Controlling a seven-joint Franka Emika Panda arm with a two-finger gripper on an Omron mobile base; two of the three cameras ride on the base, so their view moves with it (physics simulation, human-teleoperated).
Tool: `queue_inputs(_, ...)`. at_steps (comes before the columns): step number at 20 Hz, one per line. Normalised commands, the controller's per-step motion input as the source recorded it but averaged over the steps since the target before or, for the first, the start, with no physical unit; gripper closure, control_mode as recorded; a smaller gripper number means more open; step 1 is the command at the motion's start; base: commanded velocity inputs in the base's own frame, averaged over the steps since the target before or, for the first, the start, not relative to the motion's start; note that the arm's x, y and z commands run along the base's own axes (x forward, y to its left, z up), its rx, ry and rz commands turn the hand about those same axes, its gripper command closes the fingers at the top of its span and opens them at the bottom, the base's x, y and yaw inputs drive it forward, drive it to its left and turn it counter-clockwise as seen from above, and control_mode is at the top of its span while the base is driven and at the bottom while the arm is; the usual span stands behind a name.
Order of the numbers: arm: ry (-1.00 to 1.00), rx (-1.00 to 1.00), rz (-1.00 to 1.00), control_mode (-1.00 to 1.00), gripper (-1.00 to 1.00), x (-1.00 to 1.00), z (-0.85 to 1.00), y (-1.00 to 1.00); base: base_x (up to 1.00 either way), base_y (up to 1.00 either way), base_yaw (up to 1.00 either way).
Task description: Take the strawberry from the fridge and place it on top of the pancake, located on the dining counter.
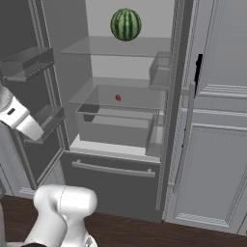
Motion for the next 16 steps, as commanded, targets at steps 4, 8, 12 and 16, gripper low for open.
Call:
queue_inputs(4,-0.11,-0.05,0.15,-1.0,-1.0,-0.33,0.04,-0.72,0.0,0.0,0.0)
queue_inputs(8,-0.35,0.0,0.24,-1.0,-1.0,-0.21,0.0,-0.28,0.0,0.0,0.0)
queue_inputs(12,-0.14,-0.06,0.14,-1.0,-1.0,-0.11,0.03,-0.16,0.0,0.0,0.0)
queue_inputs(16,-0.03,-0.01,0.21,-1.0,-1.0,-0.13,0.2,-0.06,0.0,0.0,0.0)
